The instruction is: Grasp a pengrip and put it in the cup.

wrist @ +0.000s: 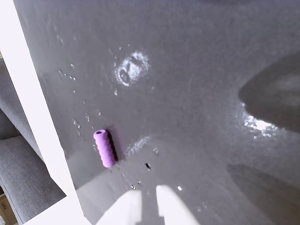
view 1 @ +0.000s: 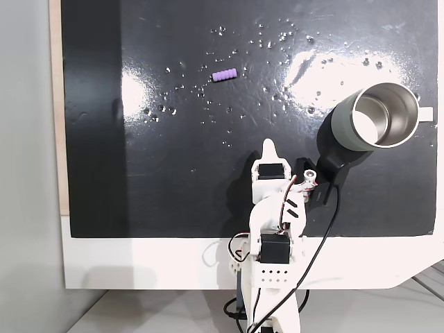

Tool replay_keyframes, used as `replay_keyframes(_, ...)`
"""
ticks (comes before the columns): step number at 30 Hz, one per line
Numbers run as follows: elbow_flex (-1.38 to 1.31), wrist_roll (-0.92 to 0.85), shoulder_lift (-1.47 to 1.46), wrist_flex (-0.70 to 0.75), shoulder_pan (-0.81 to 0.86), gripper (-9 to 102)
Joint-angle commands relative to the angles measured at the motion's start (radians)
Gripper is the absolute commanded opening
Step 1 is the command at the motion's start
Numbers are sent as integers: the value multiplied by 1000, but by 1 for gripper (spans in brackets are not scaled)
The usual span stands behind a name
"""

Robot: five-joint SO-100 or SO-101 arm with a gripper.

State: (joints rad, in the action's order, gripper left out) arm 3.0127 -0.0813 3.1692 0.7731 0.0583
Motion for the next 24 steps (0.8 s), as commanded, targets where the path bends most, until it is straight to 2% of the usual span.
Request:
replay_keyframes(1, -8, -20, 9, -32, -9, 0)
replay_keyframes(15, -15, -5, 9, -37, -6, 0)
replay_keyframes(20, -120, 6, -11, -38, -9, 0)
replay_keyframes(24, -264, 9, -167, -57, -25, 0)
